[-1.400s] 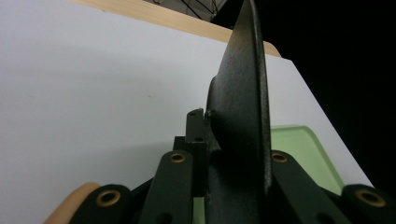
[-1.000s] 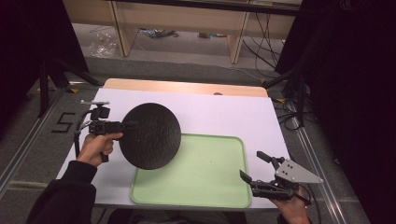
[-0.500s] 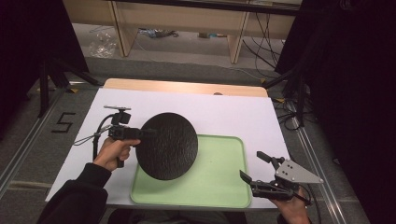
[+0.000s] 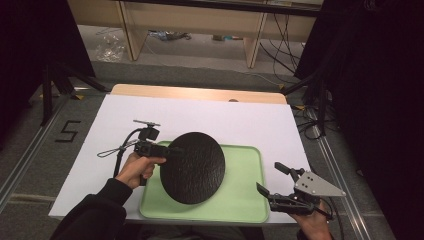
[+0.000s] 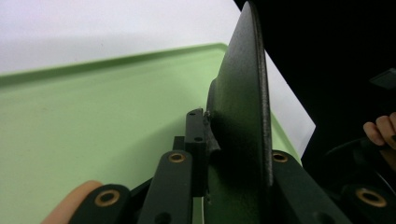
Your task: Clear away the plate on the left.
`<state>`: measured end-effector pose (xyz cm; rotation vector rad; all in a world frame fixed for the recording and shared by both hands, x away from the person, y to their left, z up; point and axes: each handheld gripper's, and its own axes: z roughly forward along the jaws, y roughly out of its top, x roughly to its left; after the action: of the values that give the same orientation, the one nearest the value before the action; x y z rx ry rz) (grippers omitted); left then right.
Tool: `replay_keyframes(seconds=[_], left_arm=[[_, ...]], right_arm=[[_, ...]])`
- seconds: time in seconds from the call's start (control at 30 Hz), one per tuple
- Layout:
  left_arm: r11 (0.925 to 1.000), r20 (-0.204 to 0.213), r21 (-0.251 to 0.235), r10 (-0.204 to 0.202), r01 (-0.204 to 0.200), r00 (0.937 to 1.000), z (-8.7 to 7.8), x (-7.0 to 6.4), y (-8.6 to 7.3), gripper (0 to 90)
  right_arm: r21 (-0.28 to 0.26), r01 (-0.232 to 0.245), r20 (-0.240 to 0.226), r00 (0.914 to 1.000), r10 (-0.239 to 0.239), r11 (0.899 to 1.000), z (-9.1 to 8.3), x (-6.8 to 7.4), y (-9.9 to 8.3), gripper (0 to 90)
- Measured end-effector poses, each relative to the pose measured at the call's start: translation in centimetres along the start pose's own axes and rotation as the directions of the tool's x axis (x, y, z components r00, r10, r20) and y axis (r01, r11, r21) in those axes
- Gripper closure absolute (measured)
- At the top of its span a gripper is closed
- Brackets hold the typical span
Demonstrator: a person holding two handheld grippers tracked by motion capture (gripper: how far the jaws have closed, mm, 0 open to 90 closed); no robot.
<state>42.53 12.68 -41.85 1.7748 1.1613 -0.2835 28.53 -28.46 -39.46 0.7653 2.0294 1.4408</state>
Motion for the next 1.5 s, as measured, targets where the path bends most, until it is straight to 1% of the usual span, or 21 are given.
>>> replay_keyframes(seconds=[0.27,0.33,0.4,0.43,0.5,0.53,0.57,0.63,0.67,0.73,0.8,0.83,0.9,0.93,1.0,1.07,1.13,1.2,1.3,1.37,1.5], left_arm=[[0.9993,0.015,0.022,-0.032,0.032,0.9994,1.7,0.5,-0.3,79.4],[0.9990,-0.006,0.025,-0.038,0.038,0.9993,1.9,0.7,-0.3,79.2],[0.9987,-0.027,0.050,-0.008,0.009,0.9996,2.0,1.2,-0.4,78.5],[0.9983,-0.041,0.056,-0.015,0.017,0.9990,2.2,1.1,-0.5,78.0],[0.9946,-0.067,0.100,0.035,-0.028,0.9971,2.6,1.3,-0.7,76.7],[0.9956,-0.058,0.093,0.006,-0.001,0.9983,2.9,1.2,-0.8,76.4],[0.9923,-0.056,0.122,0.029,-0.022,0.9980,3.0,1.3,-0.9,76.4],[0.9895,-0.051,0.141,0.036,-0.028,0.9981,3.4,1.2,-0.9,76.2],[0.9904,-0.042,0.137,-0.012,0.017,0.9991,3.5,0.9,-1.1,76.2],[0.9883,-0.043,0.152,-0.004,0.011,0.9991,3.9,0.8,-1.0,76.0],[0.9892,-0.034,0.143,-0.026,0.030,0.9991,4.4,0.9,-1.2,75.1],[0.9864,-0.038,0.162,-0.020,0.026,0.9991,4.5,0.9,-1.1,74.9],[0.9896,-0.029,0.143,-0.010,0.014,0.9995,4.7,0.8,-1.1,74.9],[0.9863,-0.041,0.165,-0.001,0.008,0.9991,4.6,0.8,-0.9,74.5],[0.9866,-0.037,0.163,0.015,-0.008,0.9992,4.8,0.9,-0.9,73.8],[0.9863,-0.040,0.165,0.003,0.004,0.9992,4.9,1.2,-0.9,72.5],[0.9826,-0.047,0.185,0.021,-0.012,0.9987,5.0,1.4,-0.9,70.7],[0.9852,-0.042,0.171,0.006,0.001,0.9991,5.2,1.5,-0.9,70.2],[0.9802,-0.055,0.197,0.029,-0.018,0.9981,5.5,1.7,-0.7,68.6],[0.9786,-0.059,0.205,0.021,-0.008,0.9981,5.8,1.8,-0.6,66.2],[0.9783,-0.061,0.207,0.023,-0.010,0.9978,5.8,1.8,-0.6,65.8]], right_arm=[[0.005,-0.009,-0.005,1.0000,0.009,1.000,0.0,0.0,0.0,17.2],[0.001,0.000,0.000,1.0000,0.000,1.000,0.0,0.0,0.0,17.3],[0.000,-0.001,-0.003,1.0000,0.001,1.000,0.0,0.0,0.0,17.2],[0.001,-0.002,-0.003,1.0000,0.002,1.000,0.0,0.0,0.0,17.2],[0.001,-0.001,-0.002,1.0000,0.001,1.000,0.0,0.0,0.0,17.2],[0.000,-0.001,-0.003,1.0000,0.001,1.000,0.1,0.0,0.0,17.3],[0.002,0.000,0.000,1.0000,0.000,1.000,0.0,0.0,0.0,17.3],[0.001,-0.001,-0.002,1.0000,0.001,1.000,0.0,0.0,0.0,17.3],[0.001,-0.001,-0.002,1.0000,0.001,1.000,0.0,0.0,0.0,17.3],[0.001,-0.001,0.000,1.0000,0.001,1.000,0.0,0.0,0.0,17.3],[0.002,-0.001,0.000,1.0000,0.001,1.000,0.0,0.0,0.0,17.3],[0.001,-0.001,0.000,1.0000,0.001,1.000,0.0,0.0,0.0,17.3],[0.001,-0.001,-0.001,1.0000,0.001,1.000,0.0,0.0,0.0,17.3],[0.001,0.000,0.000,1.0000,0.000,1.000,0.0,0.0,0.0,17.3],[0.000,-0.001,-0.001,1.0000,0.001,1.000,0.0,0.0,0.0,17.3],[0.000,-0.001,-0.001,1.0000,0.001,1.000,0.0,0.0,0.0,17.3],[0.008,-0.005,-0.005,1.0000,0.005,1.000,-0.1,0.1,0.0,17.2],[0.005,-0.006,-0.005,1.0000,0.006,1.000,-0.1,0.0,0.0,17.3],[0.000,-0.001,-0.002,1.0000,0.001,1.000,0.0,0.0,0.0,17.3],[0.009,-0.022,-0.010,0.9997,0.022,1.000,0.0,0.1,0.0,17.3],[0.003,0.000,-0.002,1.0000,0.000,1.000,0.0,0.0,0.0,17.3]])
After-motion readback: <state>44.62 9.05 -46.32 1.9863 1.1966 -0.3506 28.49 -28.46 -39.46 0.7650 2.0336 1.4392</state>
